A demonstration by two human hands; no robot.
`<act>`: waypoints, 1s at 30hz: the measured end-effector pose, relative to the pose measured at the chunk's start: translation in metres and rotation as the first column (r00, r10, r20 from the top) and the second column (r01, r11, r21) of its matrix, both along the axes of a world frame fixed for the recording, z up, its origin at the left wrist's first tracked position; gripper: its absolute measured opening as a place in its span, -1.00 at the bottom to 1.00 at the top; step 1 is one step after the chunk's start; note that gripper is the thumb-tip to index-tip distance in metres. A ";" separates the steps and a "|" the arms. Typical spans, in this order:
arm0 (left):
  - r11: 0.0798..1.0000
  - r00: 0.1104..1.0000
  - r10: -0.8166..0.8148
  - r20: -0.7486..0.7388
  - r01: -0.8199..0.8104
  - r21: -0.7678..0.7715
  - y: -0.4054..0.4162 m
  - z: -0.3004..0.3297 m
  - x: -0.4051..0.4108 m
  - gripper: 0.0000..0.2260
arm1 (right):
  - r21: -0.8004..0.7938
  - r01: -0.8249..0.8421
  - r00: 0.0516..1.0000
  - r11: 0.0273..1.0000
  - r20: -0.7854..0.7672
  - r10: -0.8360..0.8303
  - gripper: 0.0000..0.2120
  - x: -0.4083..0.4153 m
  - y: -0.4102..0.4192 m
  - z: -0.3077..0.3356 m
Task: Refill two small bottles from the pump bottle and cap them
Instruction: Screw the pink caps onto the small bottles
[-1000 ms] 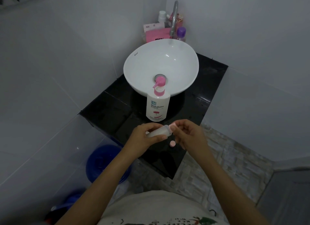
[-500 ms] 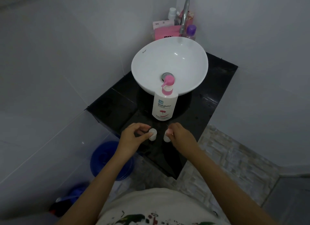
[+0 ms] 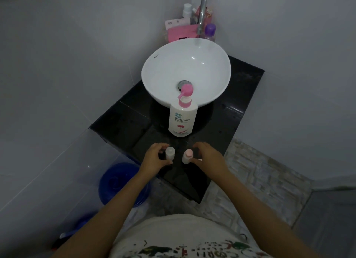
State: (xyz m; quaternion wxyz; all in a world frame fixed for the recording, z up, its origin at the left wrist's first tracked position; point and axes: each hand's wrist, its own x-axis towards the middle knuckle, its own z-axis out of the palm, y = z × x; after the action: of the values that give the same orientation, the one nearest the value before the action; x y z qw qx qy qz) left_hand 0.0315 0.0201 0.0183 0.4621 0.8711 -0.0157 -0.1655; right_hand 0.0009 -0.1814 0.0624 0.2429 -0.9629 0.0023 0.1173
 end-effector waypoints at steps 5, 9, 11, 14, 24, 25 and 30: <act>1.000 1.000 -0.024 0.007 0.024 0.002 -0.005 -0.004 0.005 -0.61 | -0.057 0.063 0.996 0.996 -0.060 -0.067 -0.58 -0.005 -0.013 -0.006; 1.000 1.000 -0.021 0.021 0.021 -0.011 -0.006 -0.005 0.005 -0.63 | -0.093 0.055 0.993 0.994 -0.103 -0.064 -0.65 -0.005 -0.017 -0.014; 0.999 1.000 0.013 0.010 -0.013 -0.031 -0.005 -0.004 0.005 -0.61 | -0.128 0.030 0.990 0.991 -0.131 -0.047 -0.68 -0.003 -0.016 -0.019; 0.996 0.999 0.043 0.002 -0.043 -0.077 0.000 0.001 0.004 -0.62 | -0.173 -0.016 0.983 0.985 -0.182 -0.016 -0.68 0.000 -0.012 -0.025; 0.909 0.965 0.259 -0.051 -0.261 -0.324 0.009 0.055 -0.016 -0.60 | -0.159 0.062 0.967 0.985 -0.235 -0.099 -0.83 0.011 -0.007 -0.041; 0.892 0.959 0.276 -0.063 -0.280 -0.355 0.010 0.060 -0.017 -0.62 | -0.115 0.127 0.965 0.985 -0.215 -0.150 -0.84 0.011 -0.009 -0.036; 0.848 0.975 0.214 -0.054 -0.213 -0.485 0.008 0.083 -0.018 -0.68 | 0.453 0.382 0.920 0.806 -0.102 -0.378 -0.85 0.010 -0.011 0.032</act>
State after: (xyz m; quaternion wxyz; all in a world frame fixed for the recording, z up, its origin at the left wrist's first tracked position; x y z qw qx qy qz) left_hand 0.0139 0.0277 0.1009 0.6821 0.7229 0.0396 -0.1030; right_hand 0.0114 -0.1927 0.0941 0.4844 -0.8561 0.1676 0.0668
